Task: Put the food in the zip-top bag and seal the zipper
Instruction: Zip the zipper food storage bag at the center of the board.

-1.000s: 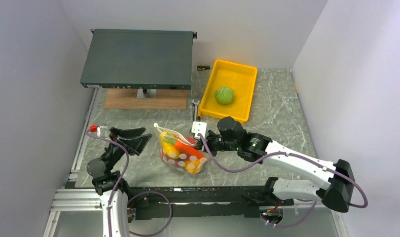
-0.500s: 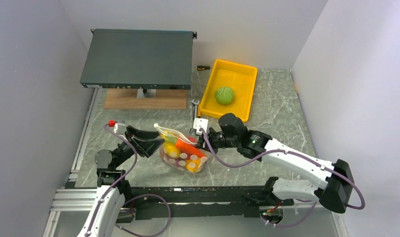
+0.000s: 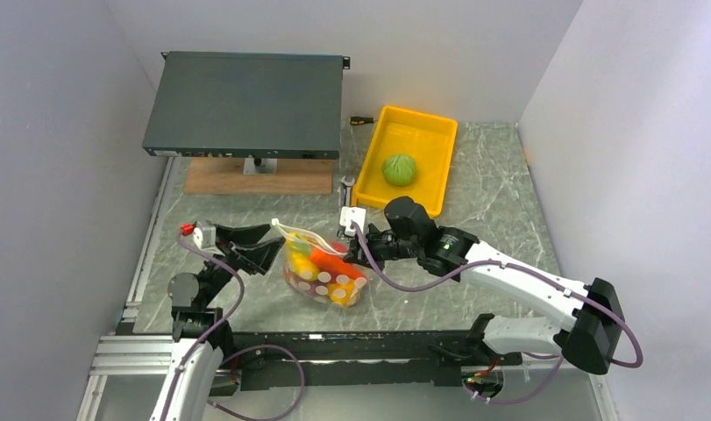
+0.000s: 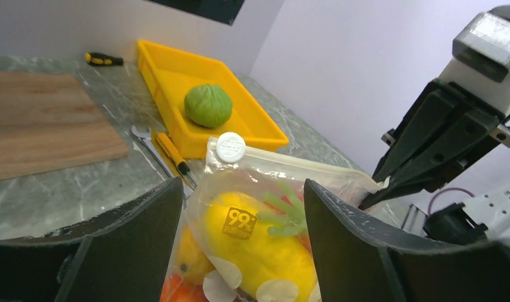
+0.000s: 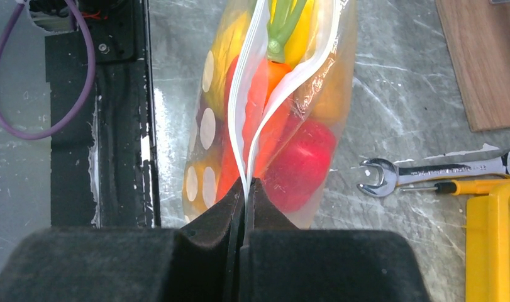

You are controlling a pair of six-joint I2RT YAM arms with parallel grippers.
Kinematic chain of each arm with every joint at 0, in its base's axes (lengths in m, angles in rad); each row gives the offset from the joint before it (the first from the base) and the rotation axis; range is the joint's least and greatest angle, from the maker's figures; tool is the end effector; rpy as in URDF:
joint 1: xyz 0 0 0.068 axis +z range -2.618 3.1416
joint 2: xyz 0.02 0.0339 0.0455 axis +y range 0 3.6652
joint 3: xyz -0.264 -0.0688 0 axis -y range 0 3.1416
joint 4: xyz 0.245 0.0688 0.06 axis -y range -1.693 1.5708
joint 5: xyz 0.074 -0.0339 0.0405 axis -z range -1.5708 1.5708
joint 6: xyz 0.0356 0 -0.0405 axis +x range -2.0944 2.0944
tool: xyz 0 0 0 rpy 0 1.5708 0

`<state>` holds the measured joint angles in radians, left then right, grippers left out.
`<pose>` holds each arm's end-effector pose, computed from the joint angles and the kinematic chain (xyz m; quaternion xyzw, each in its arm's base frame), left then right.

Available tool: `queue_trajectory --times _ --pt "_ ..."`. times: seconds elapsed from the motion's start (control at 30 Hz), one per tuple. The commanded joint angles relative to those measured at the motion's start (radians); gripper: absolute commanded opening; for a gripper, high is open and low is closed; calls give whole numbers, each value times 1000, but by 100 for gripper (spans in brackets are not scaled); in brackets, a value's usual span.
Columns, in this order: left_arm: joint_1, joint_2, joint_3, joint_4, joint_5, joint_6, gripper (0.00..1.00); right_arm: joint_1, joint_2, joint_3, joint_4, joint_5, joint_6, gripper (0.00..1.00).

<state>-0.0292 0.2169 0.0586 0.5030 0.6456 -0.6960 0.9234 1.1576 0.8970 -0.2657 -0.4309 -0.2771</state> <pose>0.1093 -0.0246 0.2256 0.0666 0.6005 -0.4458 0.6605 0.1438 0.2149 0.2967 -0.5662 0.6384 0.3304 0.4032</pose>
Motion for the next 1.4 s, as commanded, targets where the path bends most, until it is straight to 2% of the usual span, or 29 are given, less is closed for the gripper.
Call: queue_trajectory --times 0.0,0.1,0.17,0.23,0.37,0.4,0.47,0.57,0.7,0.77,0.97,1.17,1.23,1.37 --pt "-4 188 -32 315 111 -58 76 -7 8 61 -3 -44 -10 0" --pt "-4 315 -15 366 158 -45 77 -9 0 54 6 -54 -8 0" --pt "-3 351 -39 462 151 -73 79 -10 -2 51 6 -53 -8 0" --pt "-4 361 -44 511 153 -78 80 -11 2 51 3 -48 -9 0" --pt "-5 345 -49 526 167 -83 76 -10 9 59 4 -35 -3 0" --pt "-5 339 -51 519 164 -81 73 -11 9 59 7 -26 2 4" --pt "-6 329 -43 489 166 -76 62 -10 15 72 0 14 21 26" --pt "-8 311 -39 468 165 -84 50 -6 33 112 -24 25 59 43" --pt "-9 283 -29 417 167 -81 41 14 46 124 39 49 103 60" --pt "-9 274 -24 414 172 -91 40 25 69 139 75 51 111 64" --pt "-11 239 -7 329 172 -98 39 84 261 323 47 119 119 66" --pt "-11 172 57 79 137 -64 39 195 444 517 4 403 85 65" --pt "-11 151 83 -12 129 -57 46 210 479 556 -14 429 80 57" --pt "-11 98 154 -224 109 -4 64 207 478 560 -12 430 83 34"
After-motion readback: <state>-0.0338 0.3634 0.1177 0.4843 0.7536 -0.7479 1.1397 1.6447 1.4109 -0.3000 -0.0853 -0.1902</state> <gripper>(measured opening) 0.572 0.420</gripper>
